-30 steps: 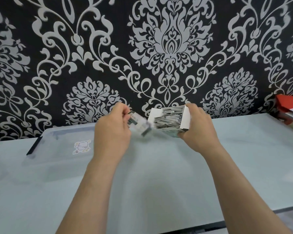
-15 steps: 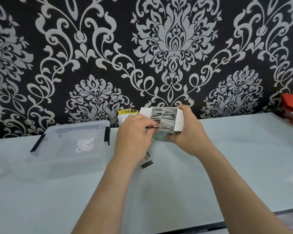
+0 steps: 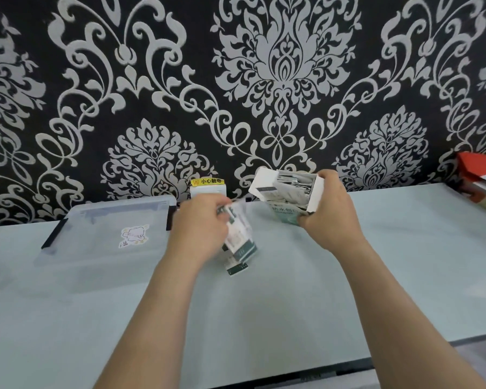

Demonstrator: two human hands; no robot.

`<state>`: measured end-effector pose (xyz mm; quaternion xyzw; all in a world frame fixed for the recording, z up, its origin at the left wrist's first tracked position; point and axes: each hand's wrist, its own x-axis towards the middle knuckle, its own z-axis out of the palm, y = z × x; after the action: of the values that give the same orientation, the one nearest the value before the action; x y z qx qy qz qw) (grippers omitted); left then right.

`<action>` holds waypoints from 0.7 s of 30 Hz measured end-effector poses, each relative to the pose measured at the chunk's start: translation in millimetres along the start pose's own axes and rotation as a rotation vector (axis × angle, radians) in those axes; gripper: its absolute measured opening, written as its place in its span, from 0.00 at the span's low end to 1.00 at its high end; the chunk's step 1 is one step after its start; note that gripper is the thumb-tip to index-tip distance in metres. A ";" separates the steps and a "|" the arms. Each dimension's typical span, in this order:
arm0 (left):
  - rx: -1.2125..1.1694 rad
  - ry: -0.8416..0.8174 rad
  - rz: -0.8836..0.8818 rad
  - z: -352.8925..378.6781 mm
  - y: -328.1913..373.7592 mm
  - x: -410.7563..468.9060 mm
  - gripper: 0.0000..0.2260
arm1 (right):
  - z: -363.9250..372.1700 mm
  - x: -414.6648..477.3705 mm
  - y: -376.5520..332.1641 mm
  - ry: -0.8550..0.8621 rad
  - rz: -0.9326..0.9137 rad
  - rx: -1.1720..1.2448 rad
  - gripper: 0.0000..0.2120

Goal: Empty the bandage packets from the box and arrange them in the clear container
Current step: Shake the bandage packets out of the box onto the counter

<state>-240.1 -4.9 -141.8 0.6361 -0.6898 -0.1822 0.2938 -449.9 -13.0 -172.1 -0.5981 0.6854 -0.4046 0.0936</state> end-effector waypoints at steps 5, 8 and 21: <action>0.338 -0.061 0.034 20.3 0.8 -6.4 0.14 | 6.6 -3.7 -6.0 0.075 -0.093 -0.004 0.34; 0.044 0.248 0.241 12.8 6.2 -3.8 0.18 | 14.1 -6.9 -10.5 0.113 -0.169 0.005 0.33; -0.398 0.289 0.378 15.3 7.4 -2.6 0.09 | 14.7 -10.1 -14.6 0.056 -0.226 0.030 0.33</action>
<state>-255.5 -3.3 -149.3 0.4460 -0.6976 -0.1634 0.5364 -427.3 -9.8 -175.6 -0.6587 0.6097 -0.4393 0.0371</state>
